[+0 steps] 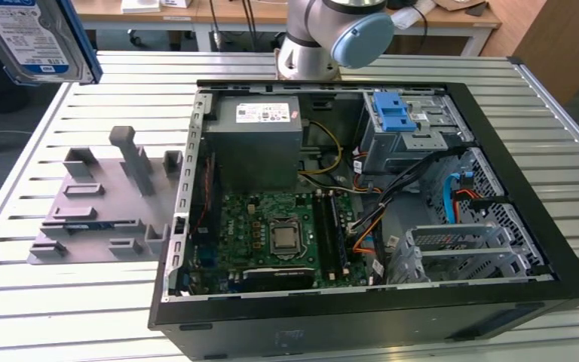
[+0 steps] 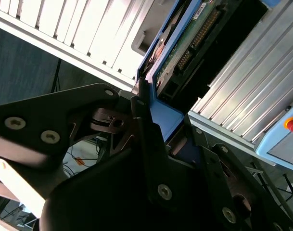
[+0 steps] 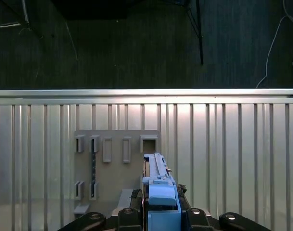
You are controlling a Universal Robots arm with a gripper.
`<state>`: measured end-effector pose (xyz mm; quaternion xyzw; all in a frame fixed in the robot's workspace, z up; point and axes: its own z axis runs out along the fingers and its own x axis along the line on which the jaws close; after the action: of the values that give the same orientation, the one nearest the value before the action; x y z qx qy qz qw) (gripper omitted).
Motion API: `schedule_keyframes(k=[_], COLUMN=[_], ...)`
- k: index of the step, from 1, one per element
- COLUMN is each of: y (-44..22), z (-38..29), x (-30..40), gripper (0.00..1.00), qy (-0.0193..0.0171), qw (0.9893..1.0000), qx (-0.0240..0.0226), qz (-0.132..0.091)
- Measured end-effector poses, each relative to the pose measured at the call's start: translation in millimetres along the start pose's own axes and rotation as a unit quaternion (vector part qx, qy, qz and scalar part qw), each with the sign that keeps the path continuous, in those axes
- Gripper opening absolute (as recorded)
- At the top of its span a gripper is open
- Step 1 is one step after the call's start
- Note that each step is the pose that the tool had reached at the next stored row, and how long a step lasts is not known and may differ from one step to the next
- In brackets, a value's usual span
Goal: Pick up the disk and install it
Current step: 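Pick up the disk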
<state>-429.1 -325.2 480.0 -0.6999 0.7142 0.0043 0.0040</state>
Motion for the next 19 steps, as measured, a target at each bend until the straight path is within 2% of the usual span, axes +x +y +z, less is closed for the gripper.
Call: schedule_keyframes(k=[5, 10, 15, 19], y=[-0.3, -4.2, -8.6, -10.4], z=[-0.3, -0.3, -0.4, -3.9], x=[-0.1, 1.1, 6.4, 8.7], gripper=[0.36, 0.36, 0.36, 0.36], qy=[0.0, 0.0, 0.0, 0.0], qw=[1.0, 1.0, 1.0, 1.0], qx=[-0.0001, -0.0001, -0.0002, -0.0005], qz=[0.0, 0.0, 0.0, 0.0])
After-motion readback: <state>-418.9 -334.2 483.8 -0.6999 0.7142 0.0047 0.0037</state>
